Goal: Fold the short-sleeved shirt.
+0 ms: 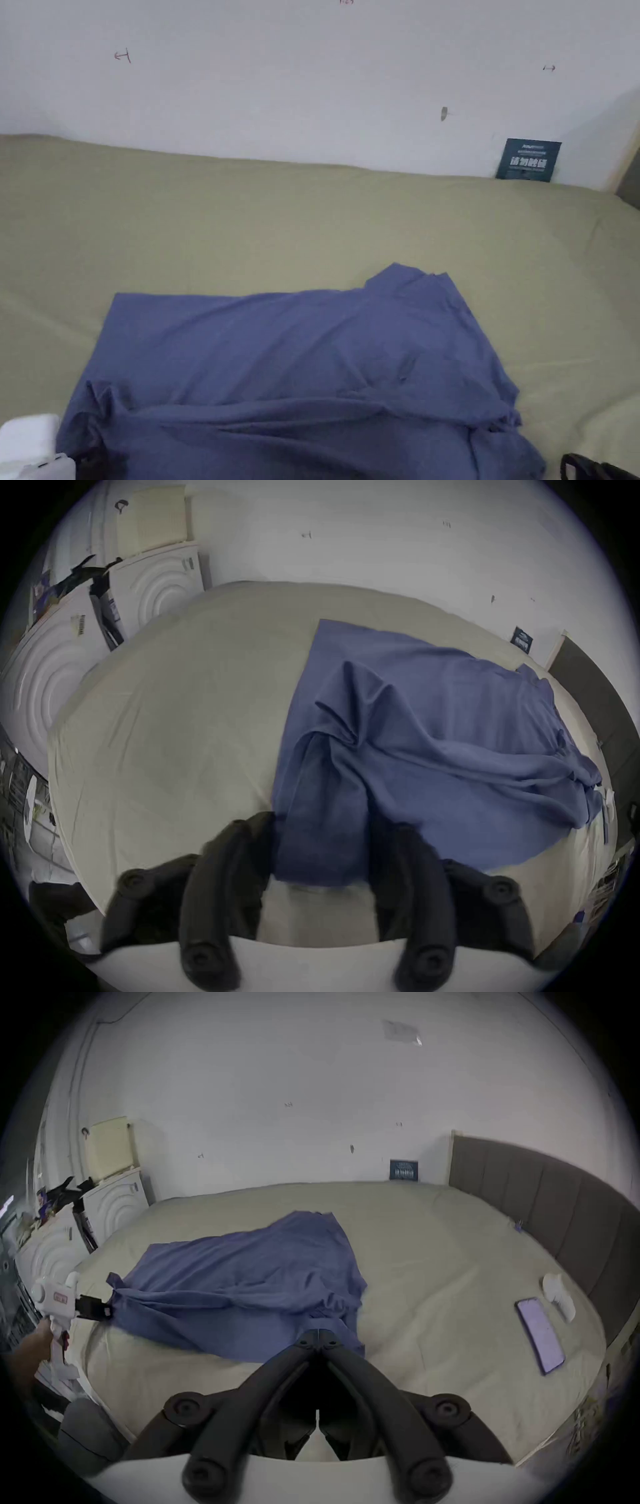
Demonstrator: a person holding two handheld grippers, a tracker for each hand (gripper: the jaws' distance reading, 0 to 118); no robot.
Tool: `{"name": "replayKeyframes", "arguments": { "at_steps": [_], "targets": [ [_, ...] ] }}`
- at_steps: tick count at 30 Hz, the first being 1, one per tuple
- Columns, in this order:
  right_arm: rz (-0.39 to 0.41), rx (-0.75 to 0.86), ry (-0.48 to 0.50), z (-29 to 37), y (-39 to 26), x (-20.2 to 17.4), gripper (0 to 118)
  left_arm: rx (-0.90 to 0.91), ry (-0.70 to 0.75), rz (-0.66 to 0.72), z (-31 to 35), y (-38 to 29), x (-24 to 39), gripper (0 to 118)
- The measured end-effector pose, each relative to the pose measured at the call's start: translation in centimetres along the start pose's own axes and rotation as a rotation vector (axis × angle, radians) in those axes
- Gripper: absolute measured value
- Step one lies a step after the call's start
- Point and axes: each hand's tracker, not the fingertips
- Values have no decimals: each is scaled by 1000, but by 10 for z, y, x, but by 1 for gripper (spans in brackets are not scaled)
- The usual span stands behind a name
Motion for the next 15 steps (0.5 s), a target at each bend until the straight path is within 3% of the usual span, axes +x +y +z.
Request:
{"name": "replayKeyframes", "arguments": {
  "at_steps": [1,2,3,5,6,10,11,13,14,15],
  "targets": [
    [-27,-30,19,-9,1,6,0,2,-3,-2,2,-1,-1,42],
    [-43,-53,24,-21,1,11,4,4,-17,1,2,-1,-1,13],
    [-54,-67,26,-30,0,15,19,28,-55,18,6,-3,-2,12],
    [-76,-164,57,-60,-2,25,77,7,-36,20,3,-3,-1,12],
    [-81,-213,64,-75,-4,28,86,11,-34,21,2,-3,-1,12],
    [-71,-288,49,-129,-12,29,83,8,-47,17,-1,-3,-4,12],
    [-85,-295,61,-136,-14,31,72,6,-48,19,-1,-2,-5,12],
    [-100,-300,20,-141,-14,29,37,0,-53,24,-2,-2,-7,12],
    [-106,-274,-18,-136,-13,31,4,-4,-58,25,-2,0,-7,12],
    [-130,-268,8,-131,-11,35,4,-7,-66,31,-1,2,-10,12]
  ]
}}
